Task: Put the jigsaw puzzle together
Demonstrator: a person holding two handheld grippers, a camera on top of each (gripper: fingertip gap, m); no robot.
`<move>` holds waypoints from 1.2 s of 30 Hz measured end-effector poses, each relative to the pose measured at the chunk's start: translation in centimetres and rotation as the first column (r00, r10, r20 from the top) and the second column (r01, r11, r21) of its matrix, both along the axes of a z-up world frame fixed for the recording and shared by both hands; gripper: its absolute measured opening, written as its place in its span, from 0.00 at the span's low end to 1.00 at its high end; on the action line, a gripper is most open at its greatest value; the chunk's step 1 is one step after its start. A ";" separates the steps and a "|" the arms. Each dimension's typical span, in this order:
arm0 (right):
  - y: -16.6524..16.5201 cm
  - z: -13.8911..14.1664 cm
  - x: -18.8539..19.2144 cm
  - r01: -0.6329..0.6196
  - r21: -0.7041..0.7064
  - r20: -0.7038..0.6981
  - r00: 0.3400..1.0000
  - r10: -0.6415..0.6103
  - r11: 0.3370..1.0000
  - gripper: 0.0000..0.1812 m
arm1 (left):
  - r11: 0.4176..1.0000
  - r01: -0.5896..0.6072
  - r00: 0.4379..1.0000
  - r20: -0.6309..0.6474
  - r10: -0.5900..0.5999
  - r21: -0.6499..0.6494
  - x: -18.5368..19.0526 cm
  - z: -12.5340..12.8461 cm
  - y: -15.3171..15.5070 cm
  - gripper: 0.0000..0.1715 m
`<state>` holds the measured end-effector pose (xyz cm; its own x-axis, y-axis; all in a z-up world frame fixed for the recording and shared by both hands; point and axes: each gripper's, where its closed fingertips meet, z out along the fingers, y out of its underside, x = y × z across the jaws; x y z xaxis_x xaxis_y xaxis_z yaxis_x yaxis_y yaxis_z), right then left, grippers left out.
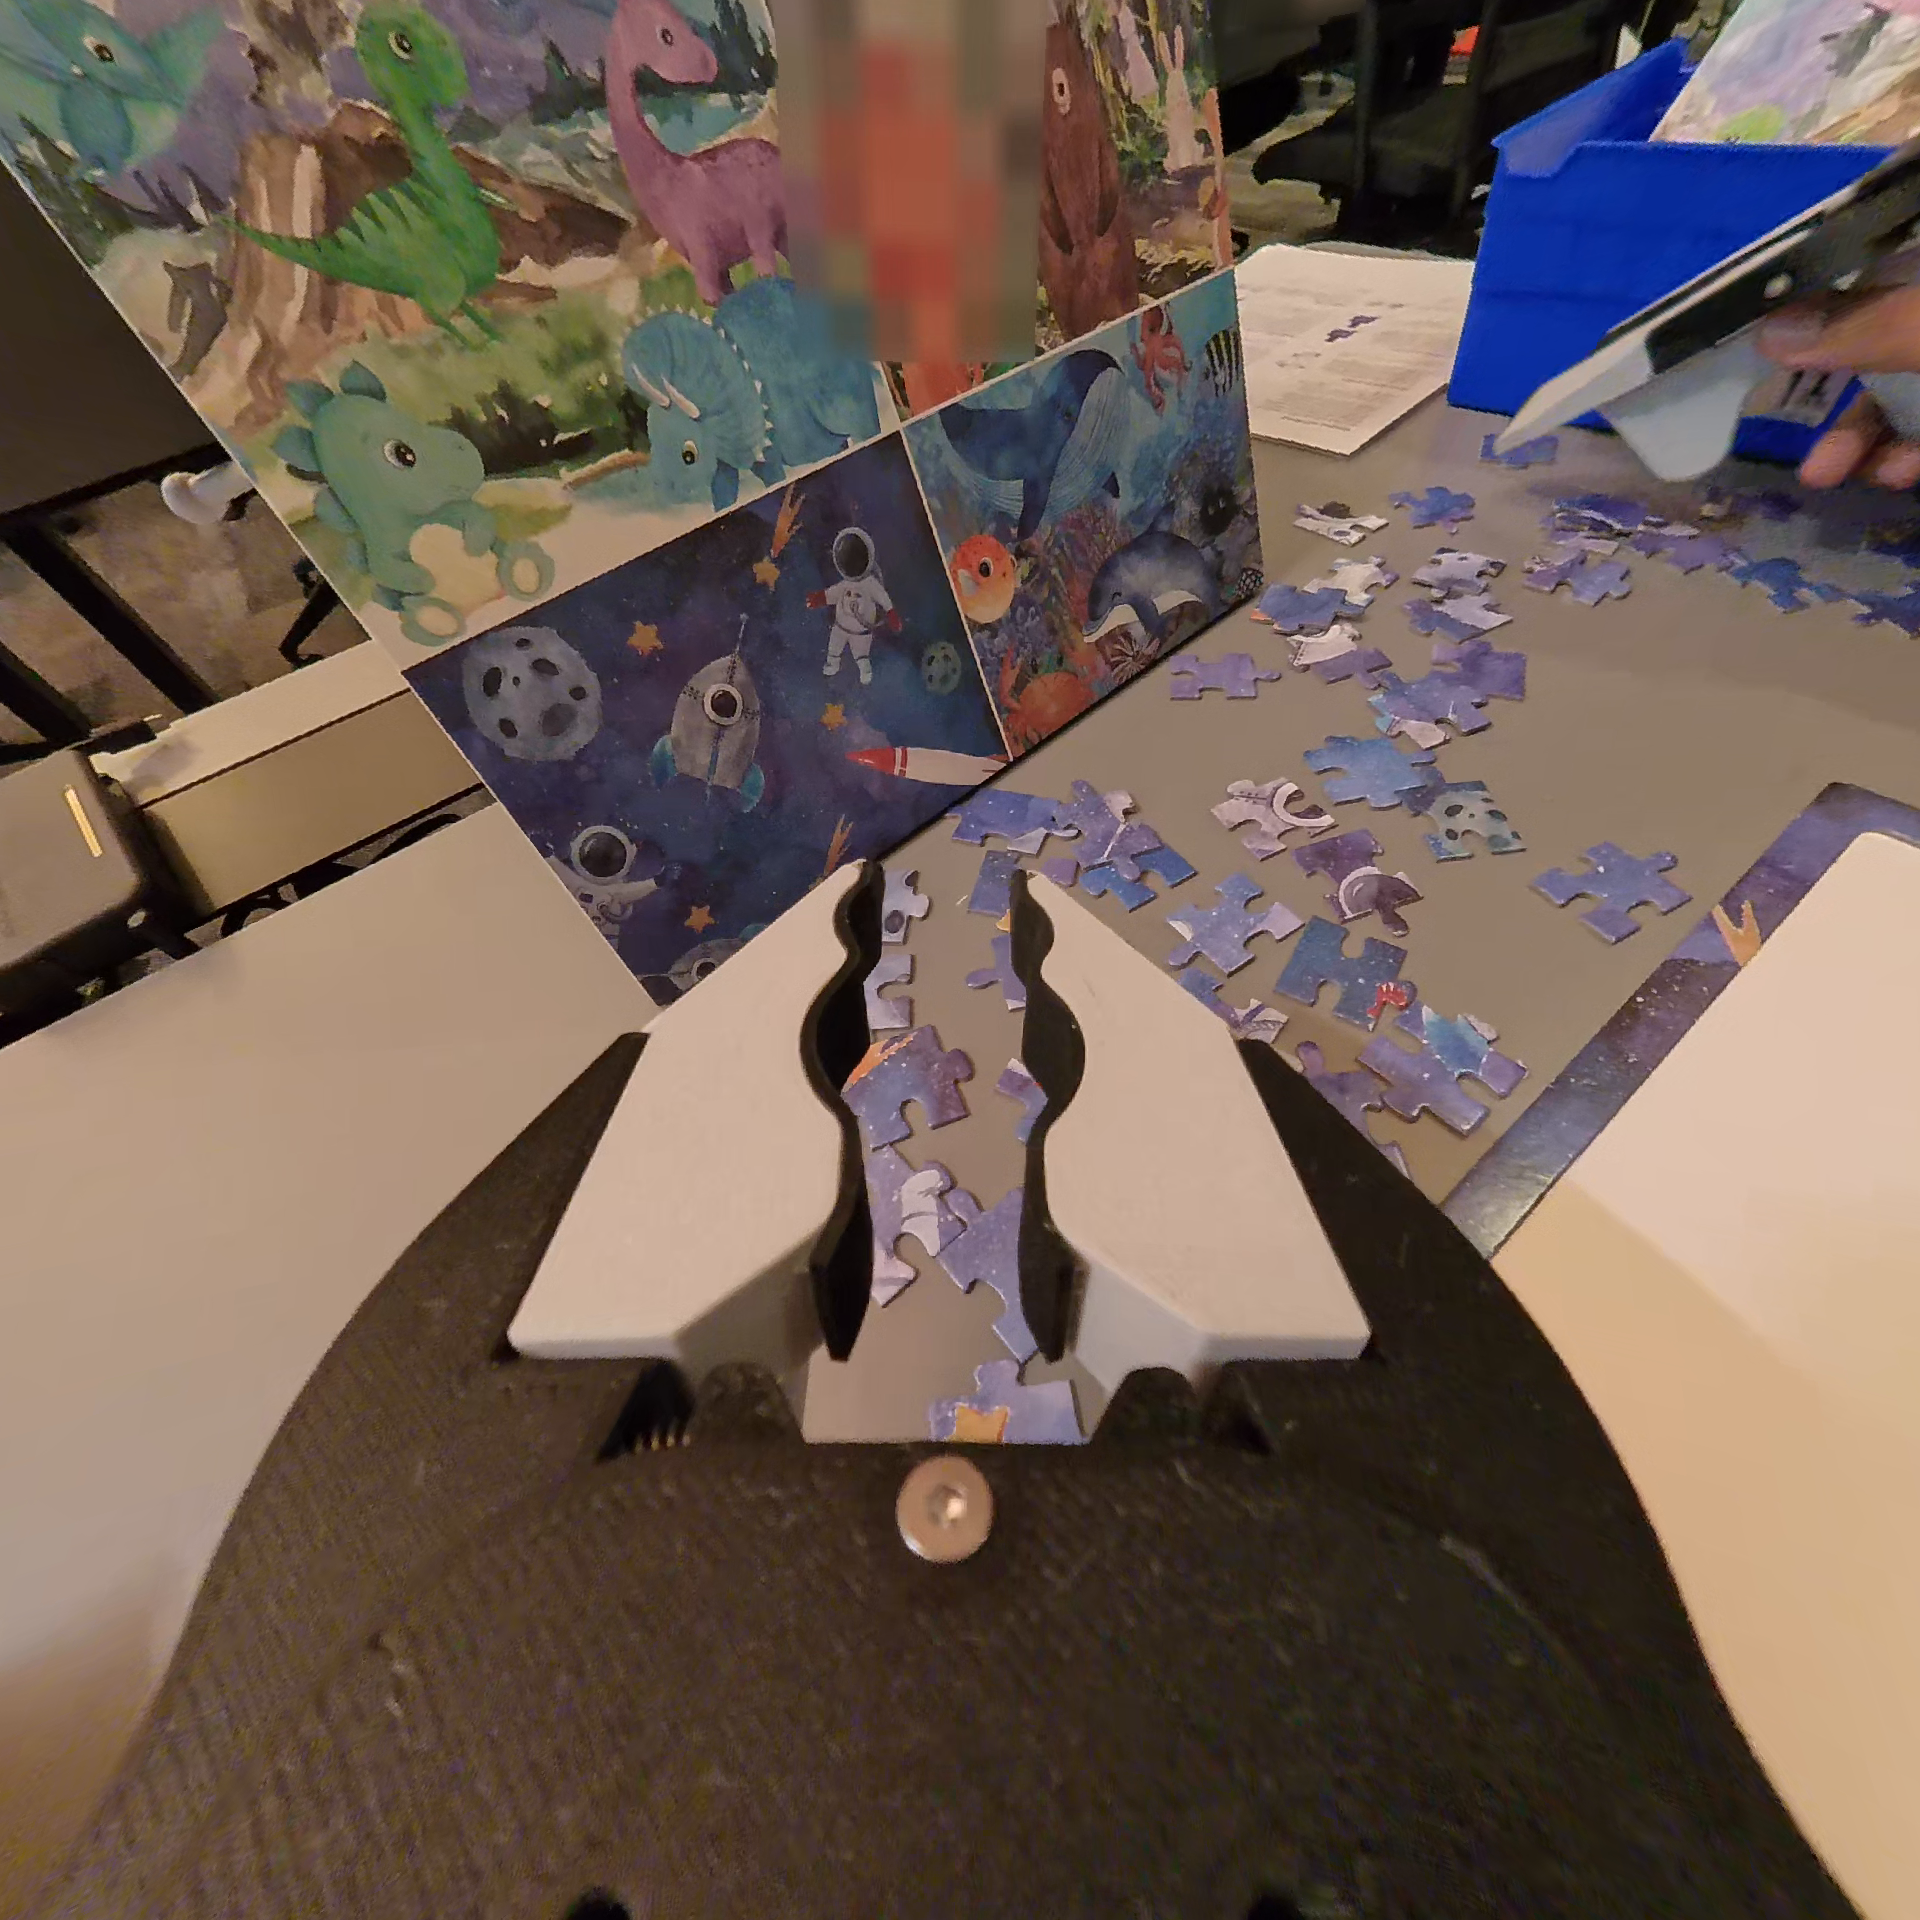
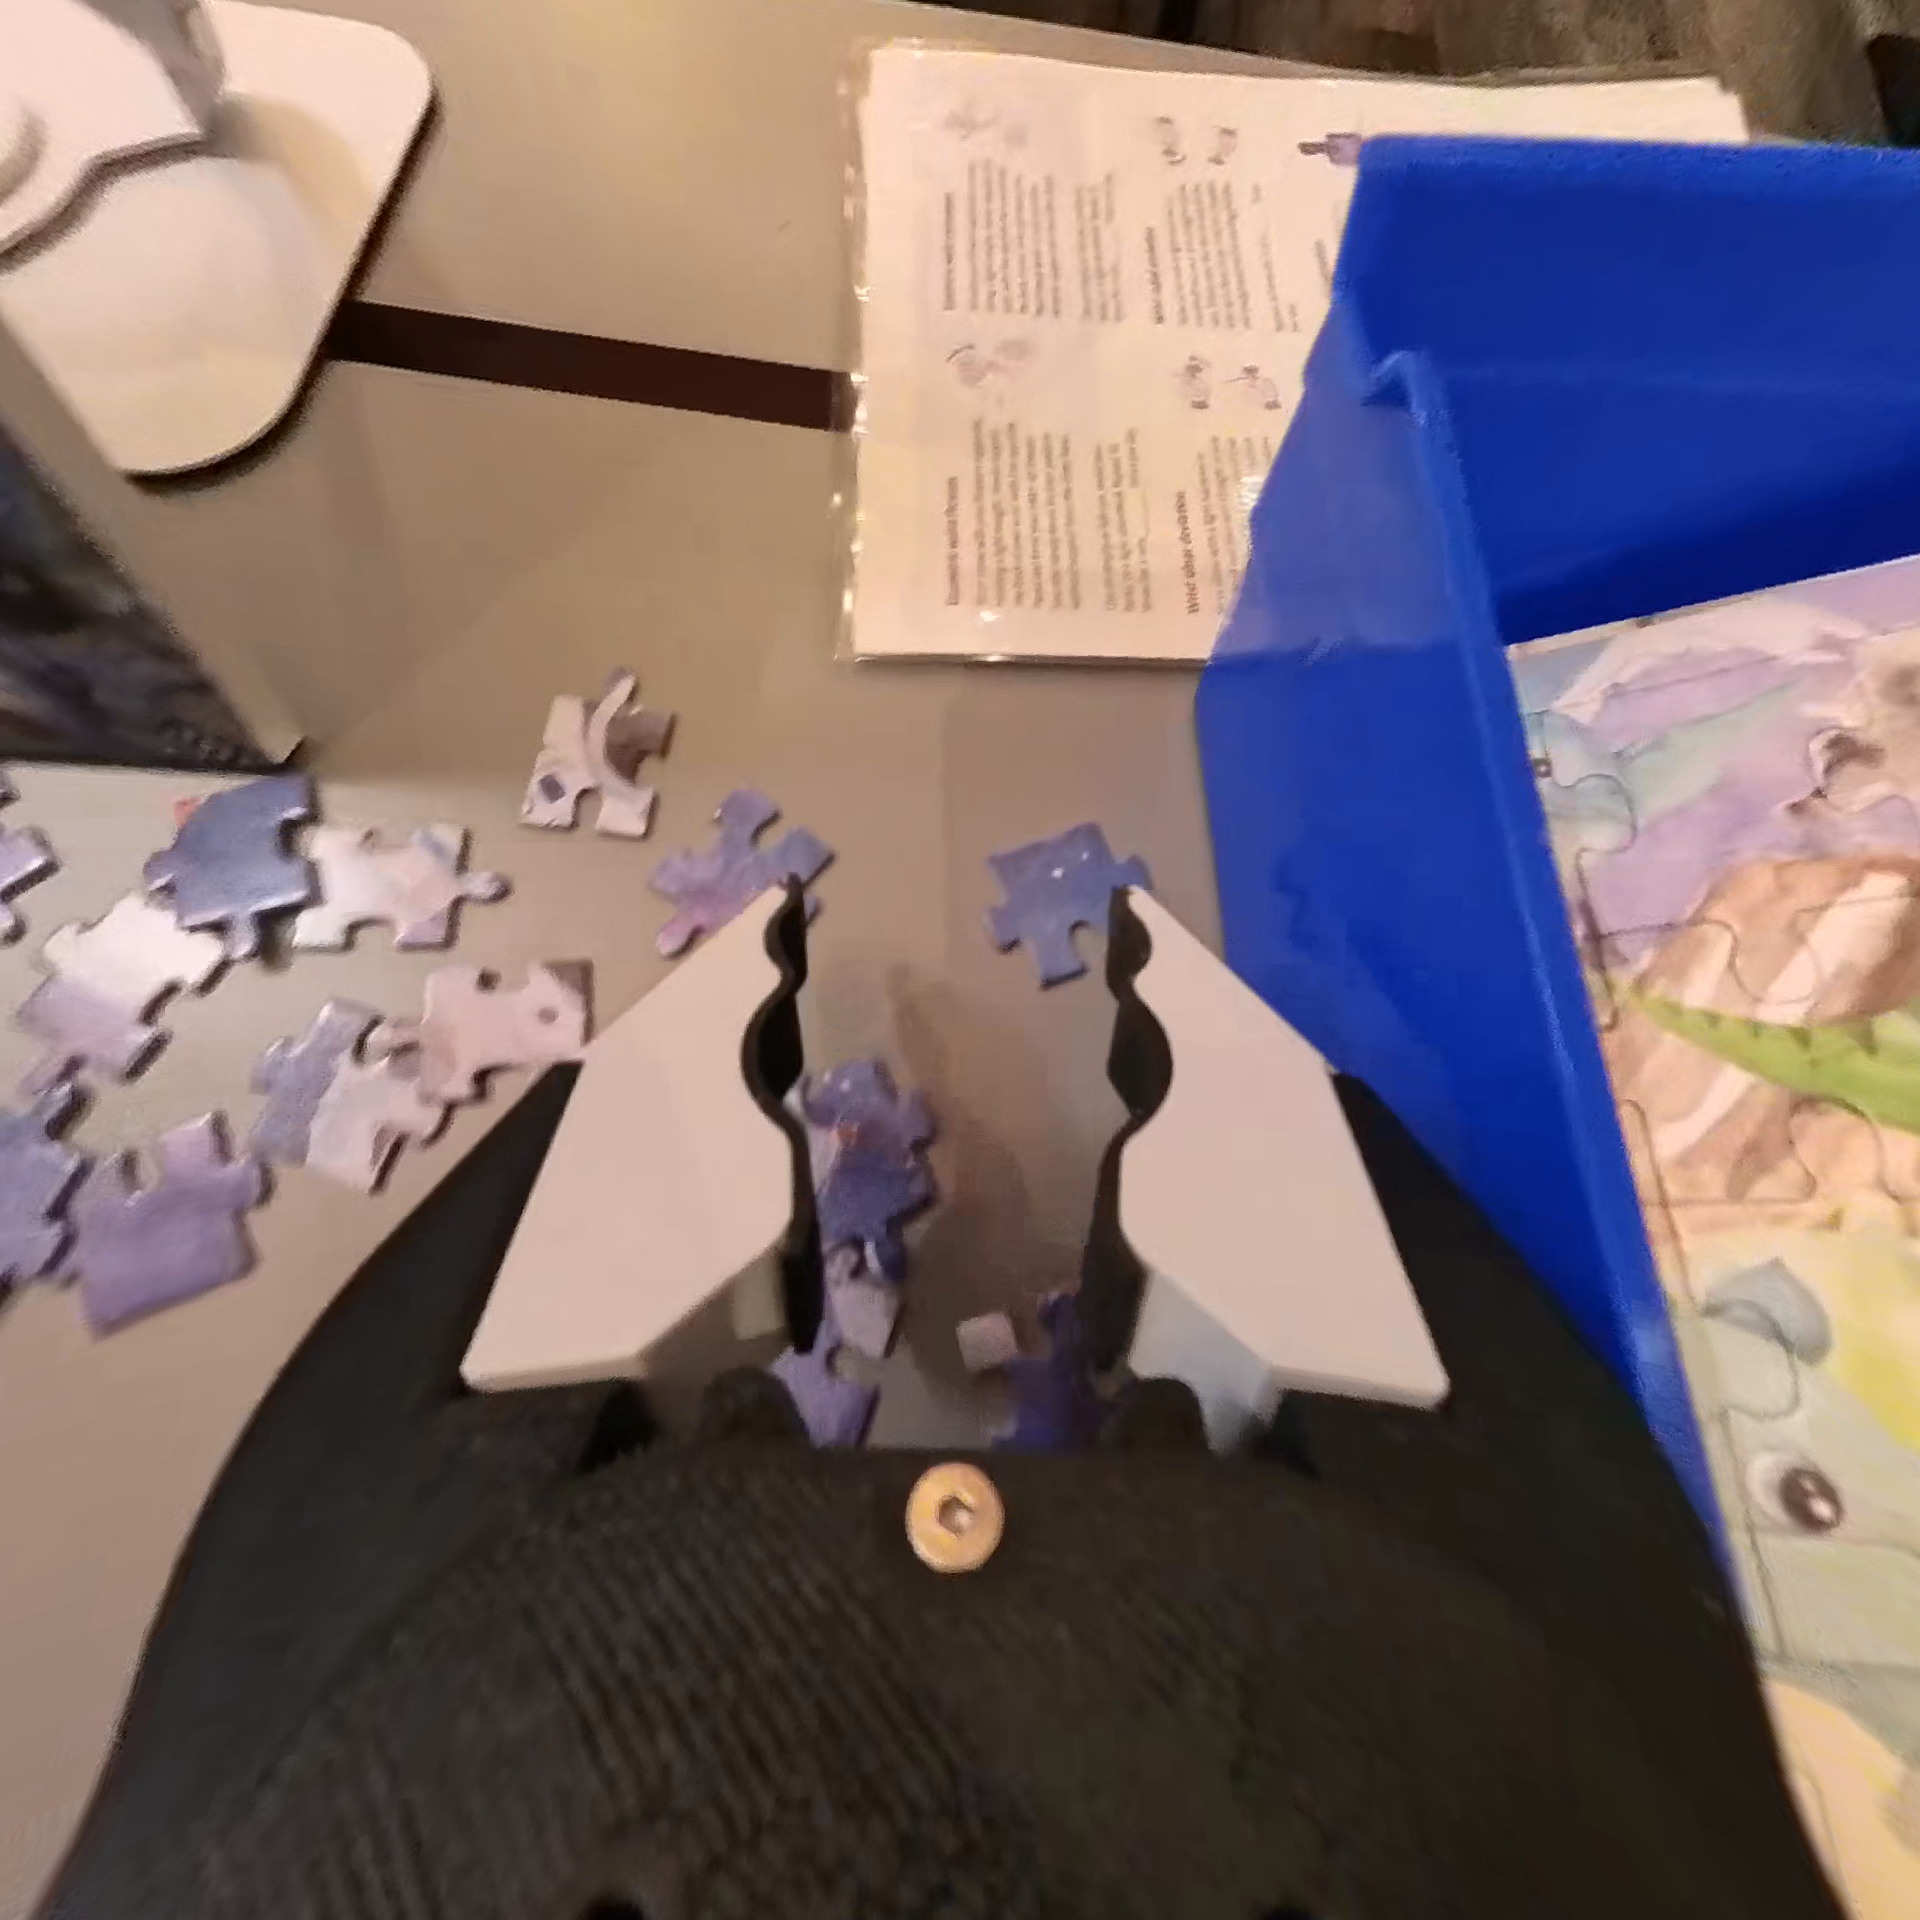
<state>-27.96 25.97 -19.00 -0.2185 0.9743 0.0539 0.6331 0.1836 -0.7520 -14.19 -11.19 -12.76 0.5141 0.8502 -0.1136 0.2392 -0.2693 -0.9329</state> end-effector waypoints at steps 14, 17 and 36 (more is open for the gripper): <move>-0.7 -2.2 1.4 -0.052 -0.029 0.137 0.989 0.055 0.998 0.00 | 1.000 0.002 1.000 -0.026 -0.002 0.003 0.1 0.7 -0.1 0.14; -2.4 -2.0 3.7 -0.139 -0.129 0.156 0.975 0.158 0.982 0.00 | 1.000 0.001 1.000 -0.029 0.000 0.001 0.1 0.7 -0.2 0.14; 0.0 -2.0 -0.6 0.055 -0.092 0.059 0.997 -0.050 0.994 0.06 | 1.000 0.018 0.999 -0.039 -0.019 -0.011 0.3 0.9 0.4 0.14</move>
